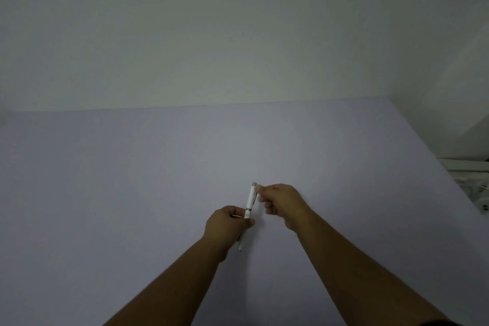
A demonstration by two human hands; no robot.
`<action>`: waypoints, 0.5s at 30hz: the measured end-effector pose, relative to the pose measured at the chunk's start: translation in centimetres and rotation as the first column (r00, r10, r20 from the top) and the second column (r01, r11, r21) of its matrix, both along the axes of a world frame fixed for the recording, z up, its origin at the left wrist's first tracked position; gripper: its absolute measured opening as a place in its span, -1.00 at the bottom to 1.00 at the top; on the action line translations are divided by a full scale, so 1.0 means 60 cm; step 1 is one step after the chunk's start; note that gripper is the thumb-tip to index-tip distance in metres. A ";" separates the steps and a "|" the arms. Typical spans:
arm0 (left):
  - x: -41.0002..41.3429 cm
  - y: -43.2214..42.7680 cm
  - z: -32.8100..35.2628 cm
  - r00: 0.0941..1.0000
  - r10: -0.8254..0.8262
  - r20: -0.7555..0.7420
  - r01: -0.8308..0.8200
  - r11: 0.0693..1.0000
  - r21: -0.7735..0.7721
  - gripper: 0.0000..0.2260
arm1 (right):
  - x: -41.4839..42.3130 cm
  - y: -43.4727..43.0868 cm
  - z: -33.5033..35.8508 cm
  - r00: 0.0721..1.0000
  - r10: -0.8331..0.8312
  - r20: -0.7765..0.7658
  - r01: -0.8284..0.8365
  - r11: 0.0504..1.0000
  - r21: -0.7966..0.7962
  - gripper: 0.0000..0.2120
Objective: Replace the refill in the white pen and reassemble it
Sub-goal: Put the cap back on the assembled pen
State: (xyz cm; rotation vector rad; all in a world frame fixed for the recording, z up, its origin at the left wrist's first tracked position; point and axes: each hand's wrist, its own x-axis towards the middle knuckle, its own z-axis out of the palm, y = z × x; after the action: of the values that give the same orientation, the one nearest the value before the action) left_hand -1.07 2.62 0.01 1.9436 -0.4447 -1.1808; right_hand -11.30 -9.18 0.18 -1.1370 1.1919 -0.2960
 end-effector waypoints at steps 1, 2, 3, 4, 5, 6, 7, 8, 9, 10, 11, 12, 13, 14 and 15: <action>0.003 -0.001 -0.004 1.000 0.009 0.006 -0.009 1.000 0.006 -0.91 | -0.005 -0.009 -0.005 0.997 -0.052 -0.055 0.048 0.996 -0.070 -0.84; 0.005 -0.001 -0.010 1.000 0.022 0.009 -0.022 1.000 0.013 -0.90 | -0.012 -0.019 -0.010 0.987 -0.096 -0.131 0.074 0.984 -0.160 -0.85; 0.008 -0.002 -0.016 0.999 0.036 0.009 -0.036 0.999 0.021 -0.89 | -0.021 -0.028 -0.016 0.965 -0.114 -0.235 0.049 0.963 -0.264 -0.84; 0.009 -0.002 -0.023 0.999 0.051 0.010 -0.051 0.998 0.028 -0.89 | -0.031 -0.034 -0.022 0.929 -0.107 -0.355 -0.028 0.934 -0.356 -0.82; 0.010 -0.003 -0.030 0.998 0.061 0.018 -0.061 0.997 0.037 -0.90 | -0.041 -0.037 -0.028 0.884 -0.090 -0.459 -0.119 0.906 -0.406 -0.79; 0.010 -0.003 -0.037 0.997 0.062 0.033 -0.064 0.997 0.049 -0.91 | -0.049 -0.037 -0.034 0.842 -0.072 -0.535 -0.196 0.883 -0.426 -0.79; 0.009 -0.004 -0.044 0.997 0.058 0.053 -0.062 0.996 0.060 -0.90 | -0.057 -0.034 -0.040 0.810 -0.053 -0.584 -0.246 0.873 -0.420 -0.78; 0.008 -0.005 -0.051 0.996 0.055 0.071 -0.060 0.996 0.069 -0.87 | -0.062 -0.030 -0.047 0.787 -0.032 -0.616 -0.275 0.876 -0.397 -0.78; 0.006 -0.005 -0.056 0.995 0.054 0.088 -0.061 0.995 0.077 -0.85 | -0.067 -0.026 -0.054 0.768 -0.011 -0.640 -0.298 0.878 -0.373 -0.77; 0.004 -0.006 -0.061 0.993 0.054 0.108 -0.063 0.994 0.084 -0.83 | -0.069 -0.022 -0.059 0.755 0.006 -0.655 -0.313 0.881 -0.353 -0.76; 0.002 -0.006 -0.066 0.991 0.058 0.124 -0.069 0.994 0.088 -0.81 | -0.070 -0.017 -0.065 0.749 0.018 -0.662 -0.321 0.884 -0.339 -0.76; 0.000 -0.006 -0.071 0.989 0.063 0.133 -0.075 0.993 0.088 -0.81 | -0.070 -0.013 -0.070 0.748 0.024 -0.663 -0.326 0.884 -0.335 -0.76; -0.001 -0.006 -0.075 0.988 0.067 0.137 -0.080 0.993 0.087 -0.81 | -0.068 -0.008 -0.073 0.751 0.020 -0.660 -0.322 0.884 -0.340 -0.77; -0.002 -0.006 -0.079 0.987 0.069 0.142 -0.082 0.993 0.086 -0.82 | -0.066 -0.004 -0.075 0.756 0.012 -0.655 -0.316 0.883 -0.349 -0.79; -0.004 -0.007 -0.081 0.986 0.070 0.151 -0.084 0.993 0.086 -0.82 | -0.063 0.000 -0.077 0.762 0.008 -0.648 -0.312 0.880 -0.357 -0.81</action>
State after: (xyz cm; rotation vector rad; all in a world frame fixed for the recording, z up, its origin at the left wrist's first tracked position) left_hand -1.28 2.19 -4.86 2.1185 -0.3938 -1.0279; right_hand -15.09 -9.17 -4.43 -1.8377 1.6500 -0.0339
